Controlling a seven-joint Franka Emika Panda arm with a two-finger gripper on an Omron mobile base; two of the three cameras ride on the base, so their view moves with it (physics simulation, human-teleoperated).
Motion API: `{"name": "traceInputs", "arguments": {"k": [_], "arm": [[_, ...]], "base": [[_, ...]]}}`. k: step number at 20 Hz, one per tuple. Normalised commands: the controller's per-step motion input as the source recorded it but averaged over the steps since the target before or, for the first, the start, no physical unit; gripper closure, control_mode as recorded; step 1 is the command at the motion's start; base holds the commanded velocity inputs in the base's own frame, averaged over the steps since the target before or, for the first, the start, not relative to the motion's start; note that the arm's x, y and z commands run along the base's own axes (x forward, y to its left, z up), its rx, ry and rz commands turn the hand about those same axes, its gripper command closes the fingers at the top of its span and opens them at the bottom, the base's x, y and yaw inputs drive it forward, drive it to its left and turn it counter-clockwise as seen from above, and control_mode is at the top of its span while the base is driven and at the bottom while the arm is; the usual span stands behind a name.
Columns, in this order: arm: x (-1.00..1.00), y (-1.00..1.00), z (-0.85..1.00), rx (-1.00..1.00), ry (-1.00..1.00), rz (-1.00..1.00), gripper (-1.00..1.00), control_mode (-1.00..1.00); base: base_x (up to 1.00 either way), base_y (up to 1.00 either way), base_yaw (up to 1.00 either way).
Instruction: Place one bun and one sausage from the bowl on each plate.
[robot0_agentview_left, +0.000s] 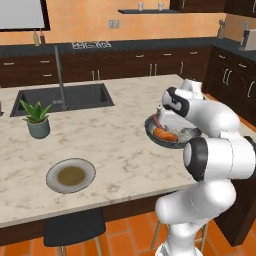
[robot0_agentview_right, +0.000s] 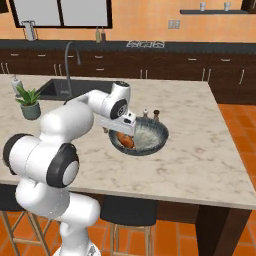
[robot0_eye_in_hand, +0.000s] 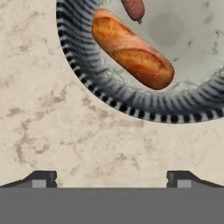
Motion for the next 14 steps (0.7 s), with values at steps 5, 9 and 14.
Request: {"name": "traceInputs", "arguments": {"k": [5,9,14], "arm": [[0.15,-0.55,-0.26,0.02,0.08,0.03,-1.0,-1.0],[0.54,-0.37,-0.41,0.05,0.01,0.18,-1.0,-1.0],[0.65,-0.02,-0.39,0.02,-0.1,0.19,-1.0,-1.0]], "base": [[0.0,0.0,0.0],[0.0,0.0,0.0],[0.0,0.0,0.0]]}}
